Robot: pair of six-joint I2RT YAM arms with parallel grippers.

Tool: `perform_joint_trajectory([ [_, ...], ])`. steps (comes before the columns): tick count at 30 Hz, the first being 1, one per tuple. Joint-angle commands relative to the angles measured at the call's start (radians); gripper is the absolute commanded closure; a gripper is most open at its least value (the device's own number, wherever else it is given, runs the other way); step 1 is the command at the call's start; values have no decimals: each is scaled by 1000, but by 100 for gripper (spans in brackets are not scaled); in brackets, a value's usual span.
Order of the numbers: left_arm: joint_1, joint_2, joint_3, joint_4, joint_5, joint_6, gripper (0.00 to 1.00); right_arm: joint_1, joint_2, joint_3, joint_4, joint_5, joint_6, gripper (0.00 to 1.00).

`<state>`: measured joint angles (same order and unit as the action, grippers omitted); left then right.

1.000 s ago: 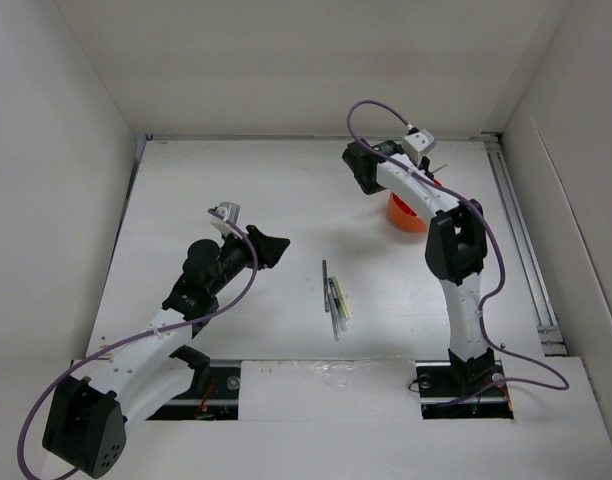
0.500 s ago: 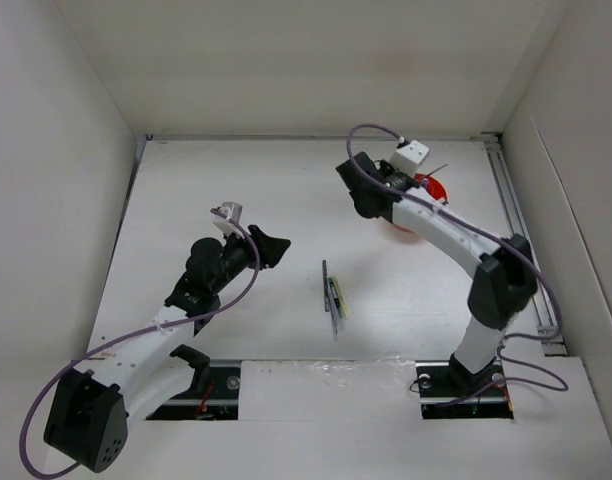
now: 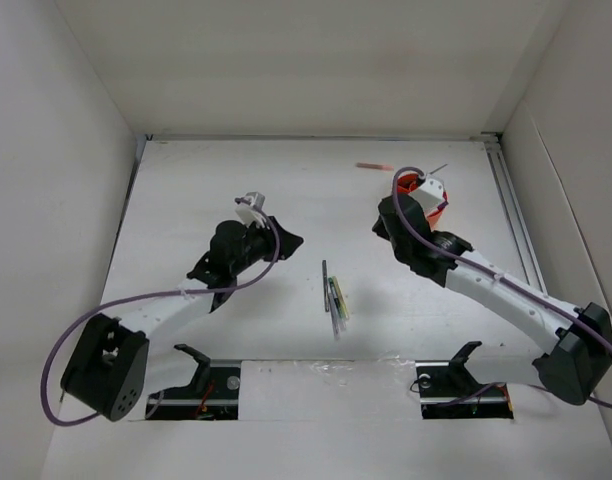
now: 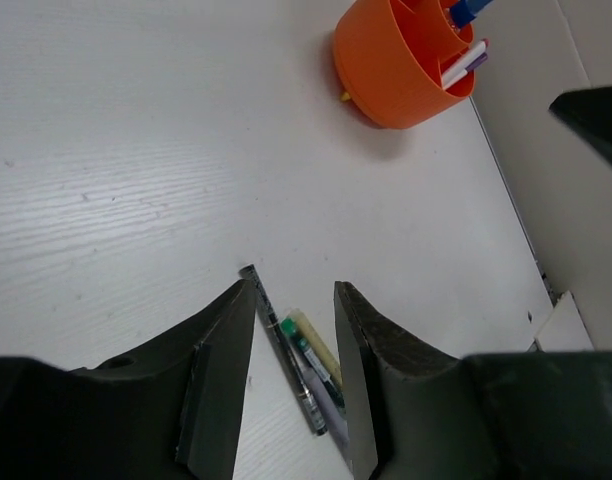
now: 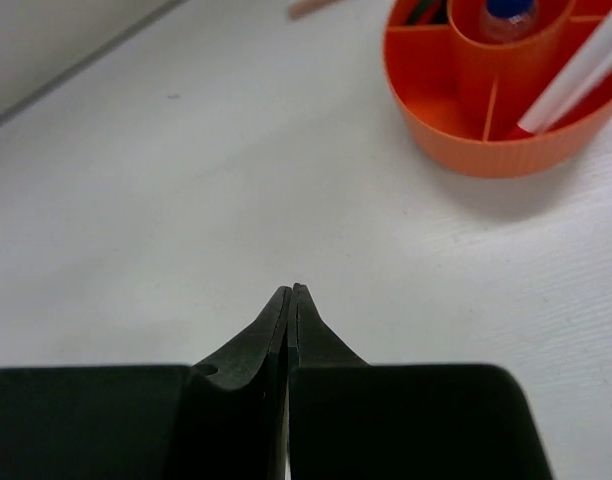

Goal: Sort the stationery into containers
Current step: Pick up the pen from the center of the board.

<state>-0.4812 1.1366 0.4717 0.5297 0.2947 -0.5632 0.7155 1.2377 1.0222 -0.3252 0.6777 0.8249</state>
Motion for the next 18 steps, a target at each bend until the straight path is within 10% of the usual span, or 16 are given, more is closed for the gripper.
perform_joint_trajectory([
  [1,-58,89,126,81,-50,-26,68,-30,-23,-68,58,-35,37,100],
  [6,-77,365,402,-23,-94,-49,69,-53,-23,-79,5,-49,101,100],
  [14,-77,1114,1370,-475,-121,103,81,-91,-199,-152,14,-52,123,100],
  [18,-57,1267,1592,-551,-80,83,92,-134,-230,-203,81,-164,91,100],
])
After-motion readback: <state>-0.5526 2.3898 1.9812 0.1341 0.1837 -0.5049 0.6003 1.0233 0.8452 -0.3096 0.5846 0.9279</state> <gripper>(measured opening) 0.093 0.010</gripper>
